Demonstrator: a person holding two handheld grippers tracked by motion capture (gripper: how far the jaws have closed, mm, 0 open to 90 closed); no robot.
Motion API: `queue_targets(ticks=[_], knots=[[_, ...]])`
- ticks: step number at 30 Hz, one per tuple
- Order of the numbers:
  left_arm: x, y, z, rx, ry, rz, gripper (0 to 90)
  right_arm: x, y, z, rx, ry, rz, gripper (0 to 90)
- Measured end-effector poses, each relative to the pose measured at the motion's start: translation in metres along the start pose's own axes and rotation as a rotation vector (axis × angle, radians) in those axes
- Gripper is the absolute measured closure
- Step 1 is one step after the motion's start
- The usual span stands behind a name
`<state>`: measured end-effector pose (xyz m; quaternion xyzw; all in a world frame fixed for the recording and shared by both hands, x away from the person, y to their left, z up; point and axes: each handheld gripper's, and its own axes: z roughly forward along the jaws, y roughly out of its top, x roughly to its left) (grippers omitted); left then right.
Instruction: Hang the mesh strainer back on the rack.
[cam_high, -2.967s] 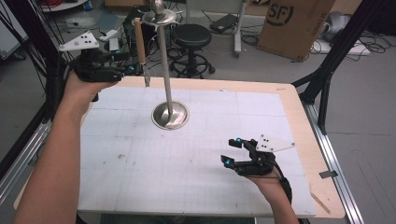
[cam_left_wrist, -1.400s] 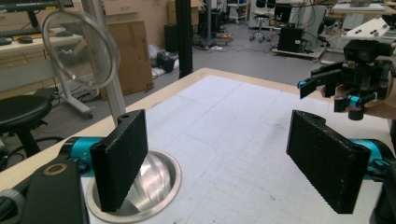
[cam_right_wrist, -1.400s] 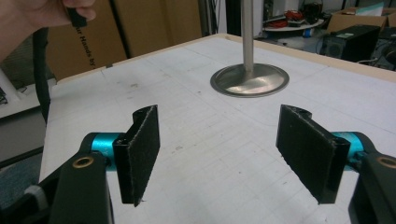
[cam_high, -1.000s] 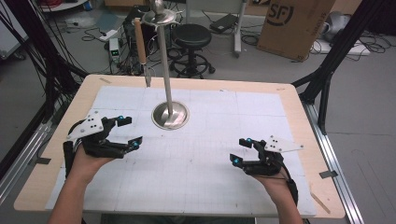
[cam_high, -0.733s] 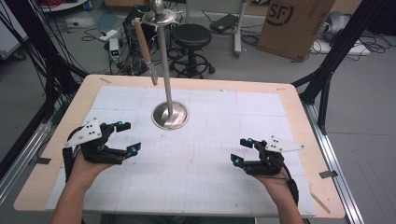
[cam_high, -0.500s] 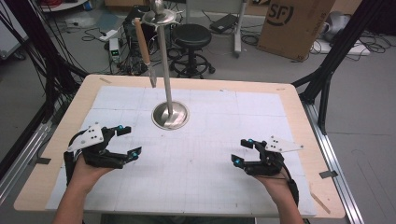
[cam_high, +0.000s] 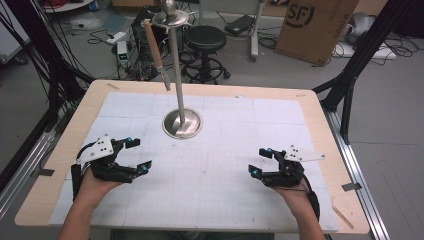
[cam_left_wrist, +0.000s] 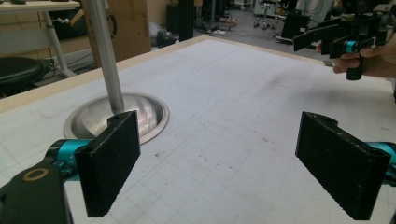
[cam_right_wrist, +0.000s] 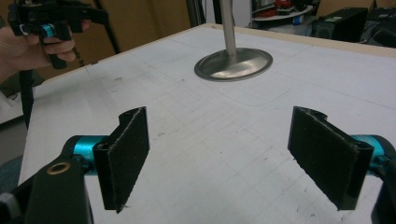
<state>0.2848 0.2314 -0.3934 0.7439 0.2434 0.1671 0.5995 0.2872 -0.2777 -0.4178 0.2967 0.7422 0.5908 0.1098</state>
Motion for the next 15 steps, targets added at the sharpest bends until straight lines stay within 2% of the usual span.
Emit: queue_targets(ticks=[15], knots=[[-0.0001, -0.0018, -0.0019, -0.005, -0.001, -0.007, 14.5, 0.0015, 0.0003, 0.0007, 0.007, -0.002, -0.004, 19.4]])
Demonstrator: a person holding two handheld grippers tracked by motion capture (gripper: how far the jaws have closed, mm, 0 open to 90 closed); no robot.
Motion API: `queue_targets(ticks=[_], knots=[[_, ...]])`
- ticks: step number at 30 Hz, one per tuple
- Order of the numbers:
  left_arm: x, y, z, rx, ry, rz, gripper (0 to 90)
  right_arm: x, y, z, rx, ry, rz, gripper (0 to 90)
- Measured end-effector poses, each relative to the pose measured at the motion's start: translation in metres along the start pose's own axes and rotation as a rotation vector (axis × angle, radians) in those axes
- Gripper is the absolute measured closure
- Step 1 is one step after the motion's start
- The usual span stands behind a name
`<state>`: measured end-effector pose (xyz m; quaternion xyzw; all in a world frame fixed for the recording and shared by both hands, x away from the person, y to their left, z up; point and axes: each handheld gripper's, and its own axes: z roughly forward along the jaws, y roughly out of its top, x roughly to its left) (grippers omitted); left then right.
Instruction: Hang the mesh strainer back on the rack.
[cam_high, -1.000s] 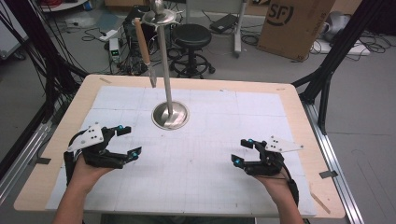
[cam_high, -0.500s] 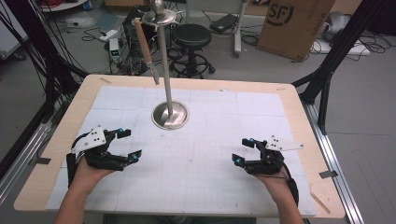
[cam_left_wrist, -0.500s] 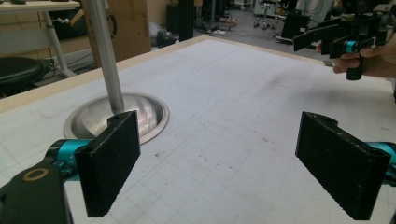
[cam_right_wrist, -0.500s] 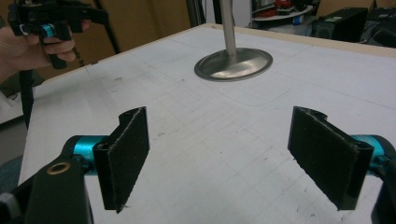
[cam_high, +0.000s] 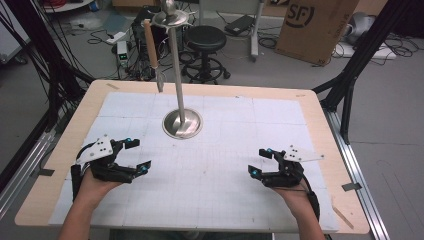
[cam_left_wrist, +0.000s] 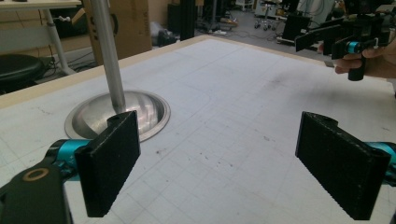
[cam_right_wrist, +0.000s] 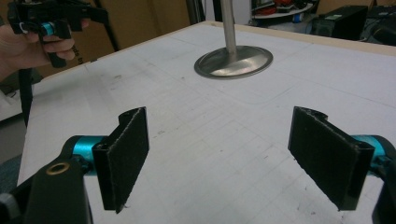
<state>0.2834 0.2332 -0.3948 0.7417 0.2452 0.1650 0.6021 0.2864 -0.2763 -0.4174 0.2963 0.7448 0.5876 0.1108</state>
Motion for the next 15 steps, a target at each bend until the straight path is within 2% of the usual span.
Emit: queue_targets(ticks=[4, 15], knots=[[0.0009, 0.0007, -0.001, -0.014, -0.002, -0.007, 14.5, -0.0002, 0.0005, 0.0008, -0.001, 0.003, -0.005, 19.4], [0.0012, -0.0014, 0.0015, 0.012, 0.009, -0.003, 14.5, -0.0005, 0.0003, 0.0008, 0.002, 0.004, 0.0, 19.4]])
